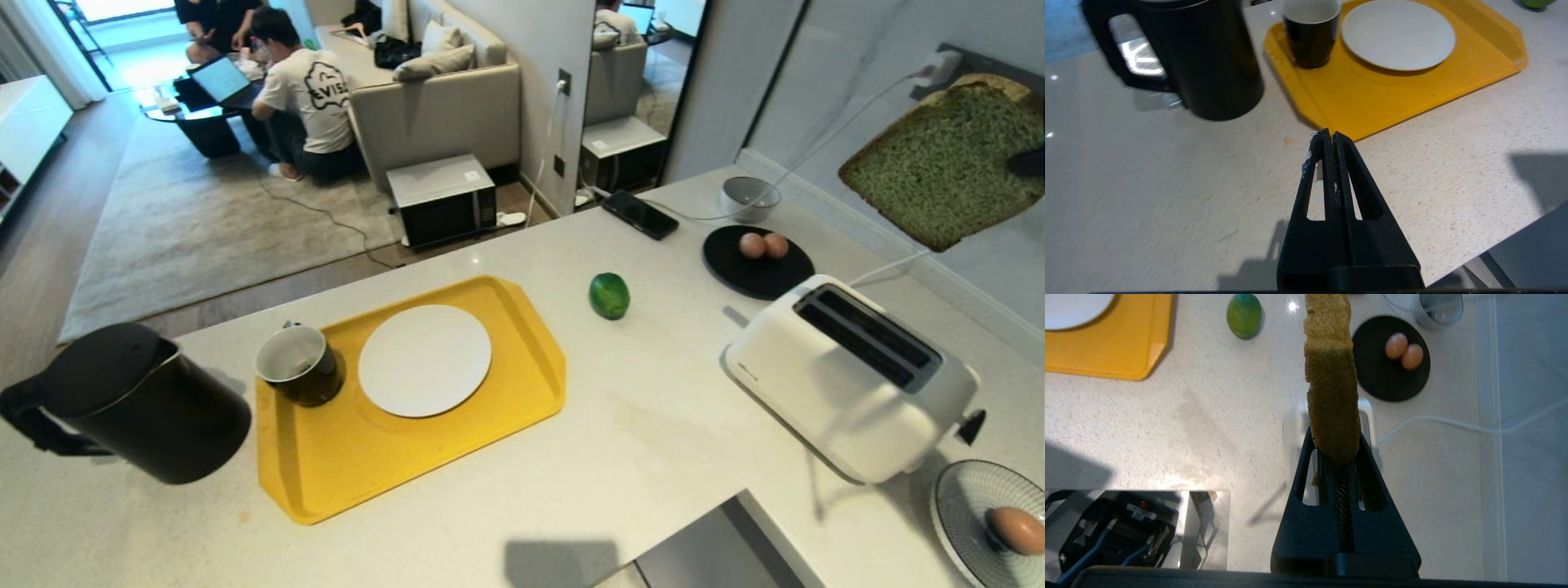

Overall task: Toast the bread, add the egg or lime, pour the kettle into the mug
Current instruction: Put the baked bread on a plate

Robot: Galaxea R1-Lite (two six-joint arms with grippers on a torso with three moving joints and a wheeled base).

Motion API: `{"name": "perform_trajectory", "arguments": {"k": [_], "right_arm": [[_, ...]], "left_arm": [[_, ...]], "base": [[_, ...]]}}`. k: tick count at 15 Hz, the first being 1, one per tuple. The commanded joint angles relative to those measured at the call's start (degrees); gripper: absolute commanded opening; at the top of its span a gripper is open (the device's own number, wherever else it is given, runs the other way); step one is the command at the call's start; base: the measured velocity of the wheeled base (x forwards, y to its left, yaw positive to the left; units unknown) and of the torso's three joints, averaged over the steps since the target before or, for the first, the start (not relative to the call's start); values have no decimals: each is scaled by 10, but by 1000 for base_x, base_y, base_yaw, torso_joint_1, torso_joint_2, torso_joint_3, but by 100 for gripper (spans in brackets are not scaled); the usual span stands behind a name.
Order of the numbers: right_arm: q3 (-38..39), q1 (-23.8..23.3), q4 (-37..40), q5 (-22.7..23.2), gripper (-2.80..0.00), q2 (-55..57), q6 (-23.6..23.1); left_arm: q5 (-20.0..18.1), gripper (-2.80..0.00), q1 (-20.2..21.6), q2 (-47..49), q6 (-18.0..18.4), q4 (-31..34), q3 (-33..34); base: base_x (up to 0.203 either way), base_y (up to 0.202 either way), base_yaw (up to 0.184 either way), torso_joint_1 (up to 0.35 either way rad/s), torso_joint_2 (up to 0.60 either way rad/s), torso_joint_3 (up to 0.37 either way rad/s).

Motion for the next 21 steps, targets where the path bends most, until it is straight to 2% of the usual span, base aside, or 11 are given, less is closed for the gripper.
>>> {"name": "perform_trajectory", "arguments": {"k": [1,10,12,15,17,19,21], "right_arm": [[8,0,2,0,-280,-12,-1],[39,1,2,1,-280,-22,-2],[48,4,2,6,-280,-22,-21],[52,69,-13,5,-280,-3,-34],[52,124,-46,-1,-280,29,-20],[52,185,-66,-25,-280,68,18],[48,232,-71,-36,-280,117,90]], "left_arm": [[0,-280,0,1,0,0,0],[0,-280,0,1,0,0,1],[0,-280,0,1,0,0,0],[0,-280,0,1,0,0,0],[0,-280,0,1,0,0,0],[0,-280,0,1,0,0,0],[0,-280,0,1,0,0,0]], "base": [[-1,-10,182,-2,2,2],[0,-9,171,3,3,2],[3,-2,116,4,2,0],[0,0,0,0,0,0],[0,0,0,0,0,0],[0,0,0,0,0,0],[0,0,0,0,0,0]]}}
